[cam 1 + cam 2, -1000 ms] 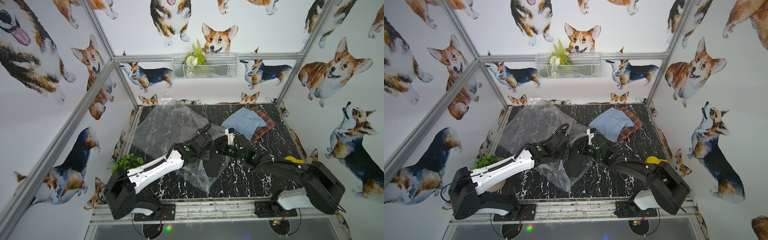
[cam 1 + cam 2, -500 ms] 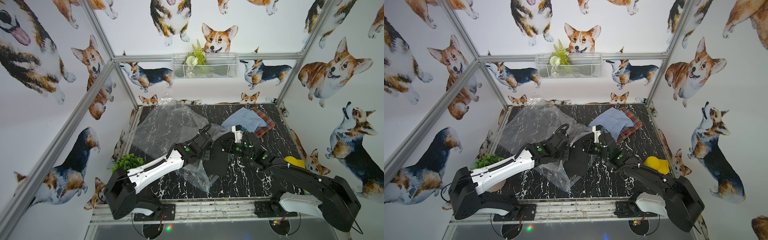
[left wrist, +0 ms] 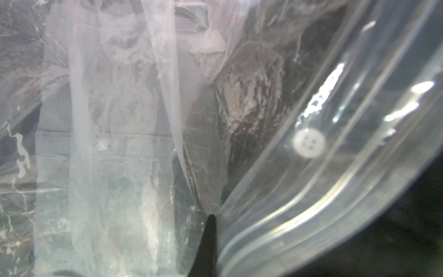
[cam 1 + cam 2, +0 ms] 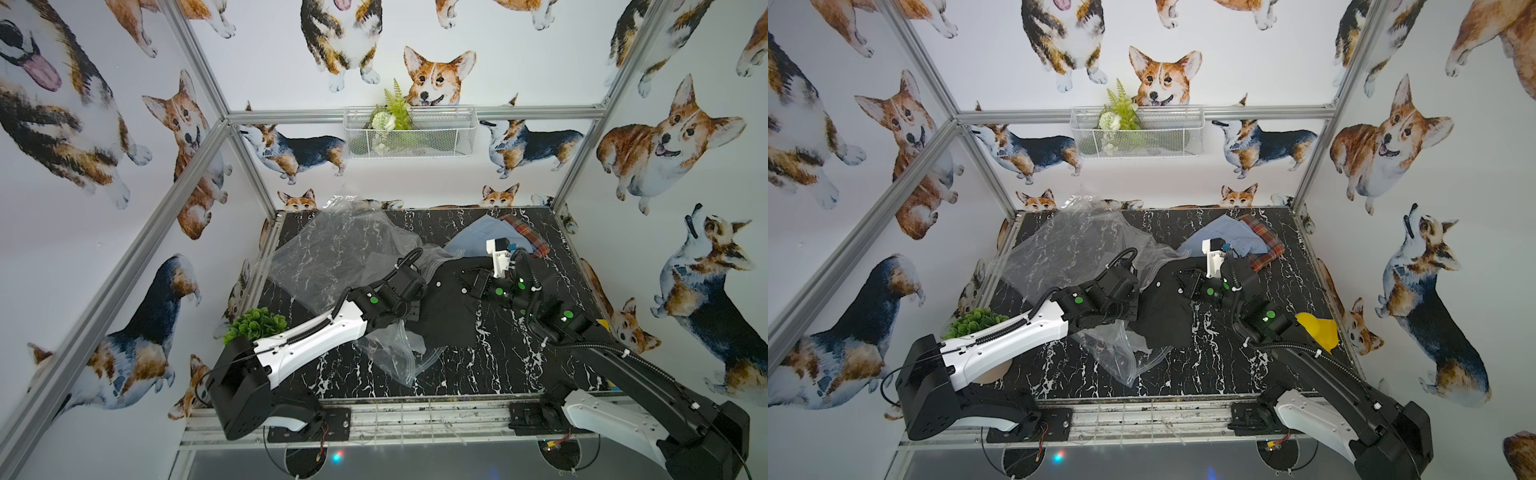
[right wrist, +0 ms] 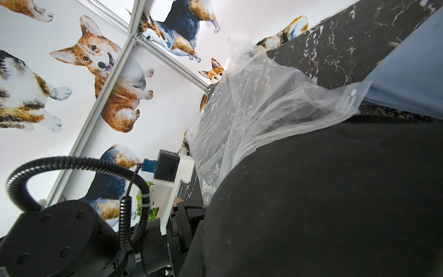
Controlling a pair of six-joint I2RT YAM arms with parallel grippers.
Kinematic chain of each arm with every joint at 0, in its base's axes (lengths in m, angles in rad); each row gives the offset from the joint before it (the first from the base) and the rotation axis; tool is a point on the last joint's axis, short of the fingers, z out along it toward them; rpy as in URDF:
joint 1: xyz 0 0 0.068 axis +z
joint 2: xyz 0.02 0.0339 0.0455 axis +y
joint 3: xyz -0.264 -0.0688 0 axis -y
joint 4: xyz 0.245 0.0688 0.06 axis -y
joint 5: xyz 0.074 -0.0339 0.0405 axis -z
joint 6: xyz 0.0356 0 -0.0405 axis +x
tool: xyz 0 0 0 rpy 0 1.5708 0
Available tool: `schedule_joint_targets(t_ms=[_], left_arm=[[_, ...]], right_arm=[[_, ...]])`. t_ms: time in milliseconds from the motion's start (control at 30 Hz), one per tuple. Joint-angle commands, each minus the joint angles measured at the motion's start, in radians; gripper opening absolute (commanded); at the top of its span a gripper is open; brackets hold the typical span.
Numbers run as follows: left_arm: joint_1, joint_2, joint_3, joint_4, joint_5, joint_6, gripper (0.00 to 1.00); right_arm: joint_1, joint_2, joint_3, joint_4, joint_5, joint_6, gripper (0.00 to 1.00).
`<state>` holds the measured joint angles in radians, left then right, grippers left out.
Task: Take the shirt out of the vacuum bag
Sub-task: Take out the shirt from the vacuum bag, then place the shirt at the center of the board.
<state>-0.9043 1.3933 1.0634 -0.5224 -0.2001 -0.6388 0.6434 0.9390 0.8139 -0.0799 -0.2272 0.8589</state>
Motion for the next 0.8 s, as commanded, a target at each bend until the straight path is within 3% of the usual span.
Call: schedule_joint_targets(t_ms=[0,267,467,767], left_arm=[[0.001,-0.005,-0.002,-0.010,-0.005,-0.012,0.00],[0.001,-0.017,-0.012,-0.021,-0.010,-0.007,0.00],[0.005,-0.017,-0.020,-0.022,-0.006,-0.008,0.00],[0.010,-0.028,-0.026,-0.023,-0.004,-0.004,0.00]], right_arm=[[-0.047,-0.037,0.040,0.021,-0.006,-0.022,0.00],[-0.235,-0.090,0.147,-0.077,-0.127,-0.012,0.00],[-0.279,-0.088,0.228,-0.117,-0.164,-0.016,0.00],[-0.435,0.011,0.343,-0.118,-0.264,-0.018,0.00]])
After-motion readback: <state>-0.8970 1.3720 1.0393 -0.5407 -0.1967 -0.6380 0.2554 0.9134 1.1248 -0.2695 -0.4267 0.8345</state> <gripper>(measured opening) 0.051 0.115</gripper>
